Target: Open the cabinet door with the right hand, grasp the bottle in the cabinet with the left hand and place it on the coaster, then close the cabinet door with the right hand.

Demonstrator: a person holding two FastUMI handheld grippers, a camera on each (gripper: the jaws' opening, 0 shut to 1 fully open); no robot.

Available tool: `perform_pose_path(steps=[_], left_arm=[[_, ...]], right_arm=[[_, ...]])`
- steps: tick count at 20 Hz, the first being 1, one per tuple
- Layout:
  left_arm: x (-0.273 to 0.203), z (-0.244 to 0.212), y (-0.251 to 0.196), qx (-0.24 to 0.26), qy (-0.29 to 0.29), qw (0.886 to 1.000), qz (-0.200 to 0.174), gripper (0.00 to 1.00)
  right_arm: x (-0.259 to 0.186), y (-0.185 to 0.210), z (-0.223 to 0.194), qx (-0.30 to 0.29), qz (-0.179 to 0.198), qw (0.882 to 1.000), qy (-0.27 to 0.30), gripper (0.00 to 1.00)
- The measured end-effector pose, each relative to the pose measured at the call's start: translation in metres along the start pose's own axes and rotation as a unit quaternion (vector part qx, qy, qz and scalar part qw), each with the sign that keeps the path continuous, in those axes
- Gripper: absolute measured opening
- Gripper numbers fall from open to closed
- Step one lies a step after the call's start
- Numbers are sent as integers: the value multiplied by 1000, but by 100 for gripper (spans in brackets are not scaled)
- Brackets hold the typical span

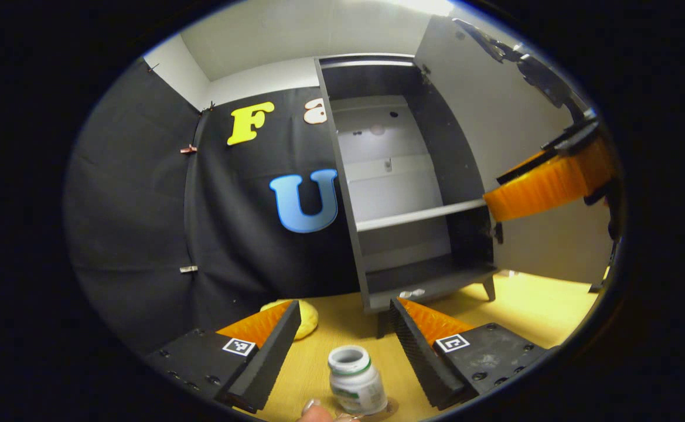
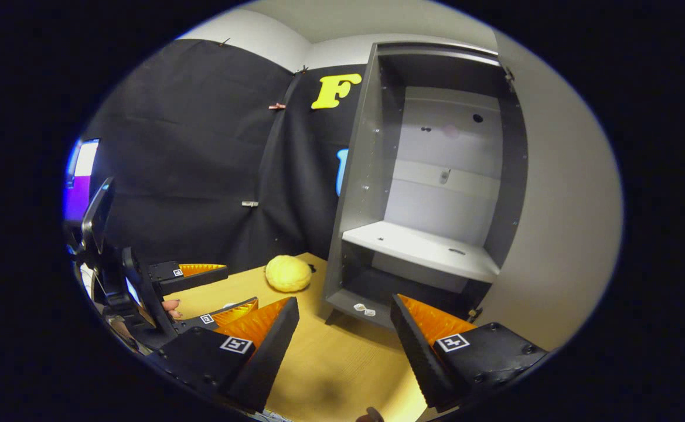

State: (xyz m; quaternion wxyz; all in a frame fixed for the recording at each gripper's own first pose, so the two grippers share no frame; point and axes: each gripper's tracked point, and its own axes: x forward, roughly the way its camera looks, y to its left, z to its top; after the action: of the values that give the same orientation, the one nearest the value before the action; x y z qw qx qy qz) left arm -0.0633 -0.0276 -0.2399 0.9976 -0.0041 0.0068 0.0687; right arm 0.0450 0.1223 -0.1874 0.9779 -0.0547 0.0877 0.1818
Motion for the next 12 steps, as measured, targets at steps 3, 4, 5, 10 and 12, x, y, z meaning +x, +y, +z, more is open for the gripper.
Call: perform_pose_path(steps=[3, 4, 5, 10, 12], left_arm=[[-7, 54, -9, -29, -12, 999, -34, 100], [-11, 72, -8, -28, -17, 999, -41, 96], [-16, 88, -7, -24, -20, 998, -48, 96], [-35, 141, -20, -18, -13, 996, -92, 96], [-36, 163, -39, -31, -17, 990, -134, 100]], right_arm=[[-23, -8, 31, 13, -19, 1000, 0, 98], [-33, -6, 44, 25, -15, 1000, -5, 98], [-45, -6, 56, 37, -15, 999, -12, 98], [-114, -10, 93, 37, -31, 998, -29, 98], [-148, -6, 108, 36, -22, 998, -41, 95]])
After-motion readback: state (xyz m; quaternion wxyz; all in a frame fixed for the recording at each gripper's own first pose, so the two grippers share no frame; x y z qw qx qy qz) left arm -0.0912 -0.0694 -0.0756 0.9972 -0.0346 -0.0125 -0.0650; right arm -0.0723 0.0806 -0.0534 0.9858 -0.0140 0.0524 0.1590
